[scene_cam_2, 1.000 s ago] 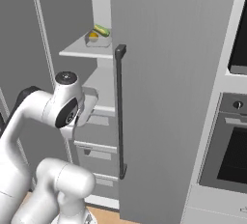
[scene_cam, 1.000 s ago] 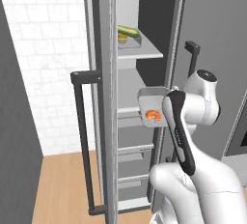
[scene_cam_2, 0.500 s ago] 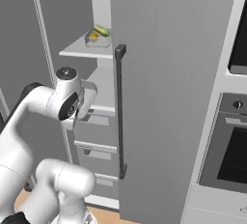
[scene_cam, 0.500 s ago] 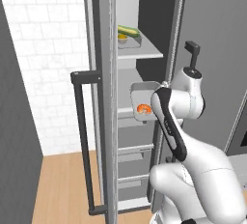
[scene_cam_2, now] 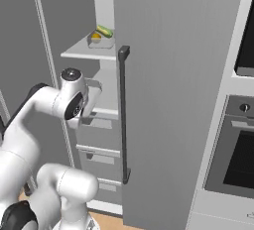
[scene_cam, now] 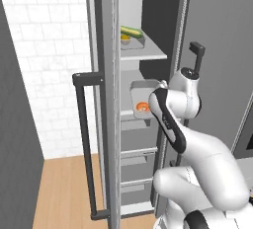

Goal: Take the meat container that has the shrimp and place it on the second highest rack of the freezer. Then take the vegetable container that has the lemon and corn and place it on the highest rack of the freezer.

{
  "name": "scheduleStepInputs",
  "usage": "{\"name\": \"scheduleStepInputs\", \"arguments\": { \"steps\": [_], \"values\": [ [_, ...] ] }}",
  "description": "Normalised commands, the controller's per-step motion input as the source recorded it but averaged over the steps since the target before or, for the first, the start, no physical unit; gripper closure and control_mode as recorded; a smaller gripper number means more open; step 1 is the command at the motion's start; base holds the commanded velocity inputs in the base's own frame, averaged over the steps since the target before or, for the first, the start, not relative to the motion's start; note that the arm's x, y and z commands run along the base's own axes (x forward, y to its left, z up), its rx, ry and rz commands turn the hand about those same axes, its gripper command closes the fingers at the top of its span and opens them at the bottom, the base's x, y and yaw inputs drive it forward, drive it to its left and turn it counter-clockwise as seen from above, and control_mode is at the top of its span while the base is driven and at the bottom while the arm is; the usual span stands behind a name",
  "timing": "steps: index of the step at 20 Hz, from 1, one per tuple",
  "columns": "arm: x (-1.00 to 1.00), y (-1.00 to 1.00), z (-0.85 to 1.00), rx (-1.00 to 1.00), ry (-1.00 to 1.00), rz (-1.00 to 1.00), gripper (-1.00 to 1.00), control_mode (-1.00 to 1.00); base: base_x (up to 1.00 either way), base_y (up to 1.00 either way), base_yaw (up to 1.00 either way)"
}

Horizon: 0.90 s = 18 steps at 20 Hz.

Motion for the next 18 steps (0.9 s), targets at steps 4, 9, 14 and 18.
{"name": "scheduleStepInputs", "arguments": {
  "steps": [4,9,14,18],
  "values": [
    [0.4,0.0,-0.1,0.0,-0.04,0.0,1.0,-1.0,0.0,0.0,0.0],
    [0.41,0.0,-0.08,0.0,-0.01,0.0,1.0,-1.0,0.0,0.0,0.0],
    [0.52,0.0,-0.23,0.0,0.0,0.0,1.0,-1.0,0.0,0.0,0.0],
    [0.53,0.22,-0.29,-0.06,0.0,0.0,1.0,-1.0,0.0,0.0,0.0]
  ]
}}
